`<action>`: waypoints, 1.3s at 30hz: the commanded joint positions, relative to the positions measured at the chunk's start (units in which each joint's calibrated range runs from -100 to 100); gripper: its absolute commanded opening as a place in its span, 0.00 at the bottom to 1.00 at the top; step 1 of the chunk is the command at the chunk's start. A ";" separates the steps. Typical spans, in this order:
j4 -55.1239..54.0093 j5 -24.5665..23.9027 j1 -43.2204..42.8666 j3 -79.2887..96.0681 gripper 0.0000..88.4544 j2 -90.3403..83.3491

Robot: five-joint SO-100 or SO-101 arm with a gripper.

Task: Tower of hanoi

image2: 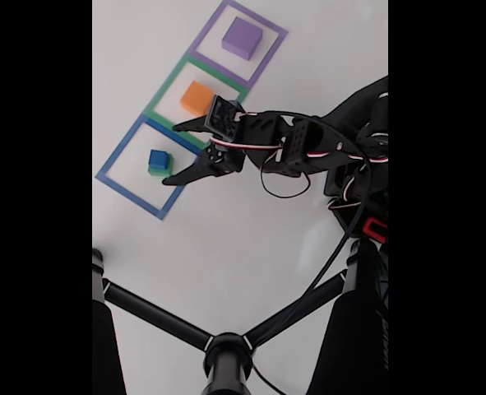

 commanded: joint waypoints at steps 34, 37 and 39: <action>-13.14 0.59 -4.87 -9.48 0.37 17.33; -13.39 0.59 -5.25 -9.48 0.37 17.41; -13.39 0.59 -5.45 -9.57 0.36 17.49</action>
